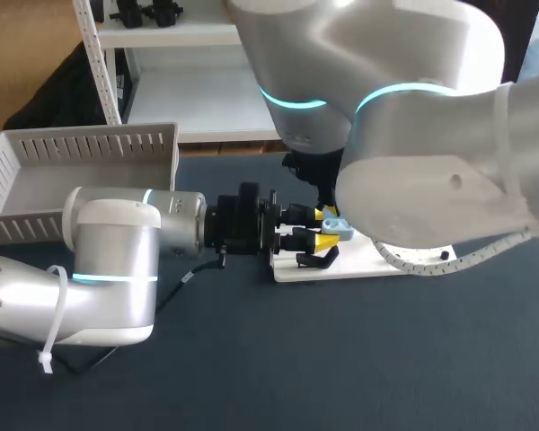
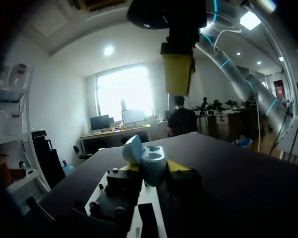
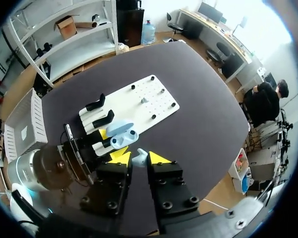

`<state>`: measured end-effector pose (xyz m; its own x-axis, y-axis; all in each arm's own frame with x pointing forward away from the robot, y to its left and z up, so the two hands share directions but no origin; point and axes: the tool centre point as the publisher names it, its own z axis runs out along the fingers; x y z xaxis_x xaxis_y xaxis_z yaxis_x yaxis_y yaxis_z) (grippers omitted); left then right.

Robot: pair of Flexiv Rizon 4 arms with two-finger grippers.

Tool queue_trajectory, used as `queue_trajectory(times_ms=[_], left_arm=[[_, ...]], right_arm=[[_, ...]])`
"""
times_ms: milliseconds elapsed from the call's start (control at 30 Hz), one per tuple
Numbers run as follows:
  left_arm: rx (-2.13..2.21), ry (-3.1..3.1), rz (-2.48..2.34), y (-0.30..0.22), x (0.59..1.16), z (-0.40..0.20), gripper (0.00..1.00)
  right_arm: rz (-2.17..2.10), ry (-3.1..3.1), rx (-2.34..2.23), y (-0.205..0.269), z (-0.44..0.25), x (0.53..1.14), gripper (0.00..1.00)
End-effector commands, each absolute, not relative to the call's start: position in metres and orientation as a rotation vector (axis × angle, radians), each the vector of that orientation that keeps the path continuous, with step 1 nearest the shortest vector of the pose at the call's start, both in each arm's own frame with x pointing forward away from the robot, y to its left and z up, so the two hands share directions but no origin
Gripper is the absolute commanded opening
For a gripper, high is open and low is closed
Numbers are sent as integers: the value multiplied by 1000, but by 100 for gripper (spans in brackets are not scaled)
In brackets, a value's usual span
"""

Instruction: Pick up each earbud case from the left stands, insert the matching earbuds, close the lid, and place the case in the box.

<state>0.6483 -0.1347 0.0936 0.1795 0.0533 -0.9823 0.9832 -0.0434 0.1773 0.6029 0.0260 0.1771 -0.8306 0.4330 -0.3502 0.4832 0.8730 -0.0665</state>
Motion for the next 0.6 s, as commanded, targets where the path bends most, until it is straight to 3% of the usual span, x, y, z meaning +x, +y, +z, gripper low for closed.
queue_trajectory(times_ms=[33,600], left_arm=[[1355,1097,-1071,-135,647,93,0],[1355,1097,-1071,-135,647,93,0]], right_arm=[[-235,2719,690,30,169,607,0],[-238,2735,734,31,150,621,0]])
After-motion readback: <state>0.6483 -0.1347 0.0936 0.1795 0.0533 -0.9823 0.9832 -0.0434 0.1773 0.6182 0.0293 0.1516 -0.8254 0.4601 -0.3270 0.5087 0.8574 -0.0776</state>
